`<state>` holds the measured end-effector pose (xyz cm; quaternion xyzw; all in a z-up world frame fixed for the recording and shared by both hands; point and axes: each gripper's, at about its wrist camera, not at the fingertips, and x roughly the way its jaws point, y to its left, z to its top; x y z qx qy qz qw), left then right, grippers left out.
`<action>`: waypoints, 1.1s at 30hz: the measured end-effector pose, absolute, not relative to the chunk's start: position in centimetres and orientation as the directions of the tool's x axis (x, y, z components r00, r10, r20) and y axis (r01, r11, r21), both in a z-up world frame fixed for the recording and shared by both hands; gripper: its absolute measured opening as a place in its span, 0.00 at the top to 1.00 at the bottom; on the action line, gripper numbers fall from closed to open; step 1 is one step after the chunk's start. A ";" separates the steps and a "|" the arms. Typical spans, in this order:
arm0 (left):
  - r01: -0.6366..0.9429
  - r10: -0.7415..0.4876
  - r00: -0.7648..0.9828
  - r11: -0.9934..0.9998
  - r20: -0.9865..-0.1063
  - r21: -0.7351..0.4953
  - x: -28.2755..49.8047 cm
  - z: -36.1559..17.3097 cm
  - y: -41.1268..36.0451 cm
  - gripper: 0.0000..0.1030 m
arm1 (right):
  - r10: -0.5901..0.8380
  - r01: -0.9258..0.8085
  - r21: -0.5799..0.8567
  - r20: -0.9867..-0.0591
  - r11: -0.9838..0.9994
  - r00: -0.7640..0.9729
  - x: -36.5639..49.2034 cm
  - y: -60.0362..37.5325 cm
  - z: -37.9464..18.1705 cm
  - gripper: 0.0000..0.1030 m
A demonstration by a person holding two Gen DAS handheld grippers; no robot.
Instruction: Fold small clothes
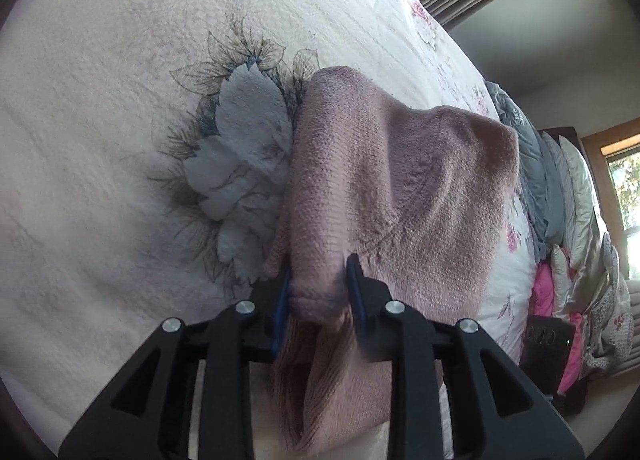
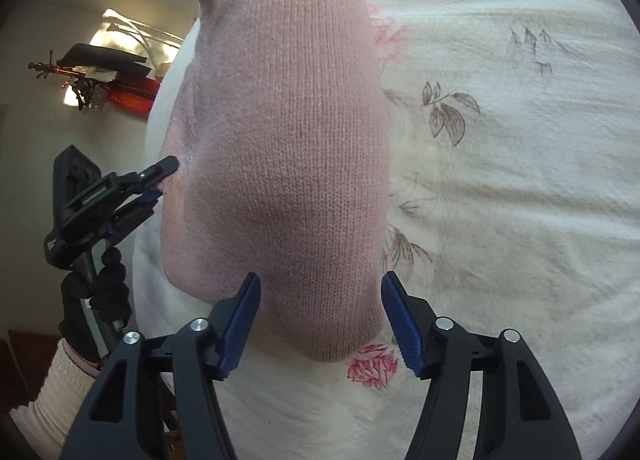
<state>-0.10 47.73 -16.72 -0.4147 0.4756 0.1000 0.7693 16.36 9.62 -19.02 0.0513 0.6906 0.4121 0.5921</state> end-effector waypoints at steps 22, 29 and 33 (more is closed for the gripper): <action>-0.500 -0.151 0.485 0.760 -0.862 -0.414 -3.8 -14.3 44.9 0.69 | 0.398 -0.599 0.375 -0.912 0.708 -0.100 18.7 11.0 -14.3 0.52; -0.540 -0.046 0.471 0.774 -0.881 -0.329 2.6 -14.2 48.1 0.70 | 0.513 -0.641 0.417 -0.857 0.645 -0.042 22.9 16.4 -10.2 0.52; -0.530 -0.025 0.456 0.795 -0.889 -0.294 5.4 -15.2 48.1 0.73 | 0.489 -0.650 0.388 -0.872 0.653 -0.030 23.9 18.8 -11.5 0.51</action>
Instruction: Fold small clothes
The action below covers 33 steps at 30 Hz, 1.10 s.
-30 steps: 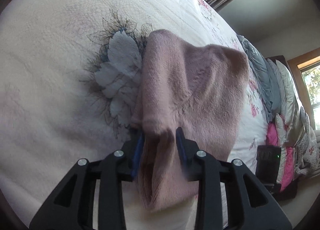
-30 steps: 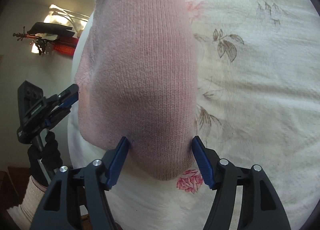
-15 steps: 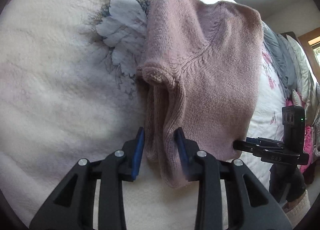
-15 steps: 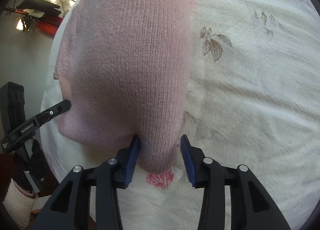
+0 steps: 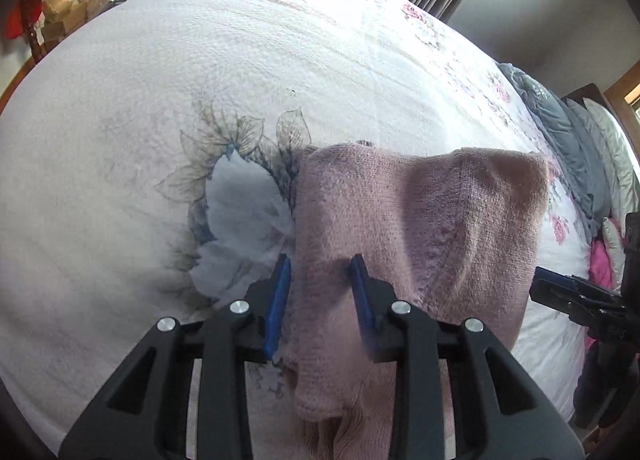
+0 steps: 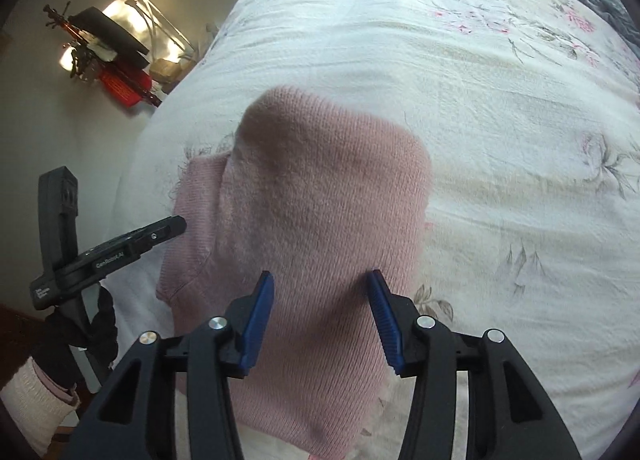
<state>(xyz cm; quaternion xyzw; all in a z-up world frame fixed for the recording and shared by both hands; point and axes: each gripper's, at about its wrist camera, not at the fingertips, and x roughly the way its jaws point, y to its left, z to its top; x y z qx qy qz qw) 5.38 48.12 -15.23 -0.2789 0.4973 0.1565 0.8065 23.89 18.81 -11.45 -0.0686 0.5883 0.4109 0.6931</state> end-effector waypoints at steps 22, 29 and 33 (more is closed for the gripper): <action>-0.499 -0.308 0.486 0.671 -0.818 -0.549 -1.3 -18.8 49.0 0.38 | 0.628 -0.428 0.641 -0.754 0.638 -0.193 25.6 11.9 -16.4 0.26; -0.434 -0.443 0.547 0.575 -0.710 -0.693 1.6 -22.2 49.6 0.38 | 0.686 -0.330 0.748 -0.662 0.576 -0.302 26.2 12.4 -21.1 0.23; -0.389 -0.498 0.560 0.547 -0.662 -0.741 3.9 -23.1 49.0 0.34 | 0.716 -0.294 0.794 -0.607 0.531 -0.344 26.6 14.0 -23.0 0.13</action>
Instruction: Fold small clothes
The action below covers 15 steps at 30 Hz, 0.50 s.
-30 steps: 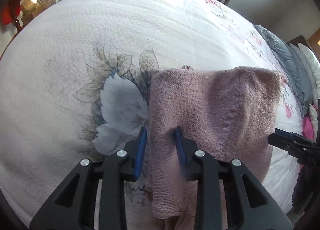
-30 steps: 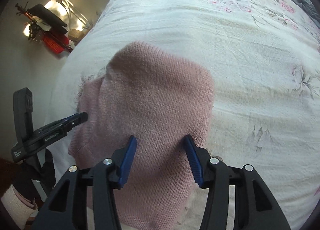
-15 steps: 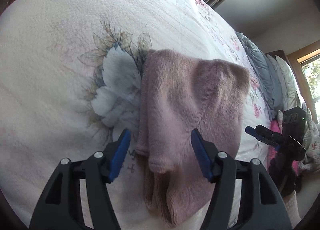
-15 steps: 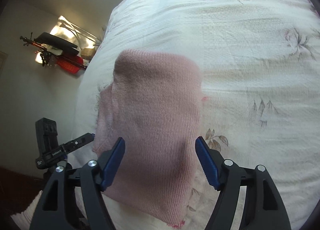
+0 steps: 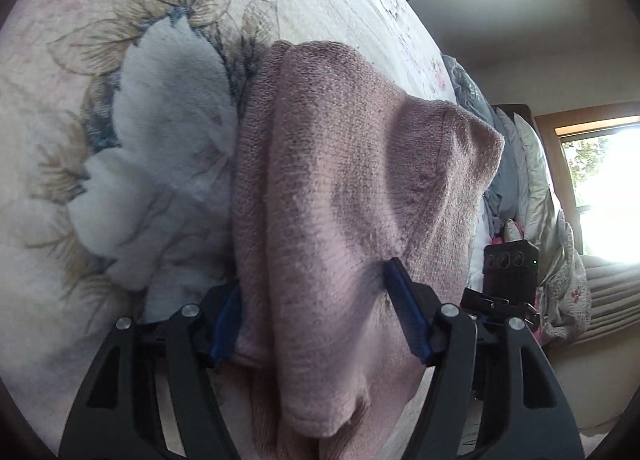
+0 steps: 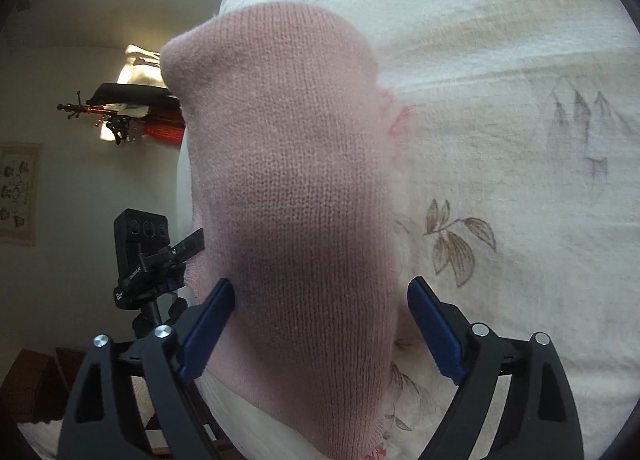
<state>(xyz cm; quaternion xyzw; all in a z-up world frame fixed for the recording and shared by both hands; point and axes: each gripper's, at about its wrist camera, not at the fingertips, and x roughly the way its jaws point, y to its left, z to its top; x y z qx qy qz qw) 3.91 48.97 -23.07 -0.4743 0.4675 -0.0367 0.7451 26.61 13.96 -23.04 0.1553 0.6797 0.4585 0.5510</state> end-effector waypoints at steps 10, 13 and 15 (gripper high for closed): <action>-0.329 -0.547 0.581 0.520 -0.603 -0.788 2.9 -23.5 48.0 0.62 | 0.805 -0.228 0.881 -0.472 0.414 -0.360 26.4 14.1 -23.8 0.35; -0.305 -0.566 0.604 0.487 -0.561 -0.819 2.2 -22.9 47.7 0.64 | 0.831 -0.219 0.905 -0.422 0.365 -0.362 26.3 13.2 -22.4 0.43; -0.270 -0.587 0.632 0.446 -0.506 -0.853 1.5 -22.0 47.0 0.64 | 0.841 -0.224 0.916 -0.395 0.332 -0.369 25.9 12.2 -21.3 0.43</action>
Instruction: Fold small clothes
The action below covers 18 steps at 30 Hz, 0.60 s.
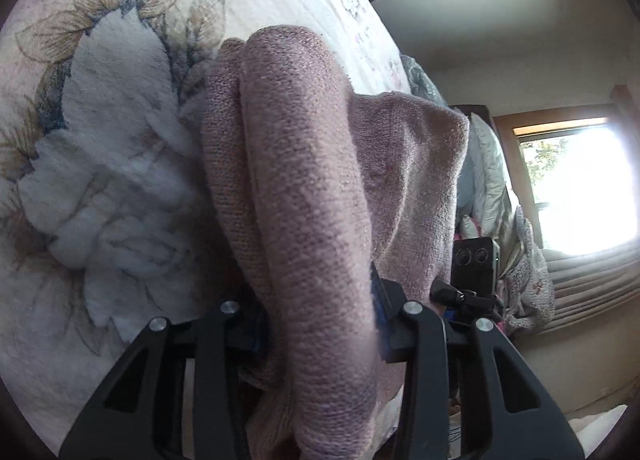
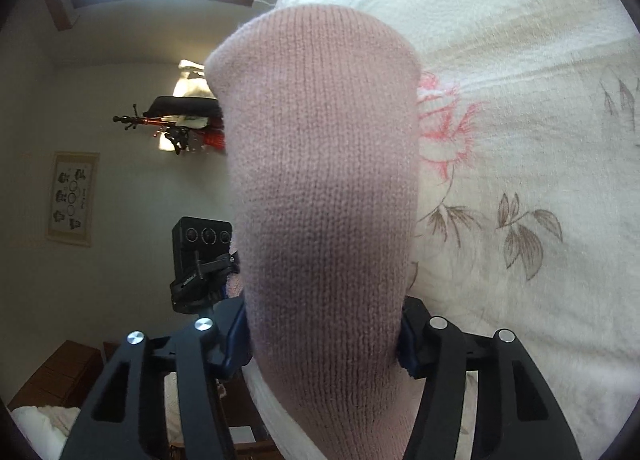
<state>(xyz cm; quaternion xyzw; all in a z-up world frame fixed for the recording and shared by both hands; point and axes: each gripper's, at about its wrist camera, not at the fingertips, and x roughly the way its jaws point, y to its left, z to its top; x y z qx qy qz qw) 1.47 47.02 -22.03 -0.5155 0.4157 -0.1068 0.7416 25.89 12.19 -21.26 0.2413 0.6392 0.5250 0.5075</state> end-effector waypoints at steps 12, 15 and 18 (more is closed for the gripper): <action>-0.112 -0.688 0.606 0.424 -0.400 -0.899 2.3 -16.5 31.5 0.64 | 0.873 -0.244 0.915 -0.385 0.320 -0.299 25.0 -4.9 -16.0 0.43; -0.104 -0.705 0.598 0.405 -0.382 -0.909 3.6 -16.9 27.5 0.64 | 0.876 -0.223 0.908 -0.406 0.354 -0.260 25.9 -9.6 -16.0 0.43; -0.123 -0.707 0.579 0.417 -0.406 -0.901 4.4 -18.4 24.1 0.64 | 0.867 -0.195 0.899 -0.432 0.392 -0.248 26.7 -12.9 -17.6 0.43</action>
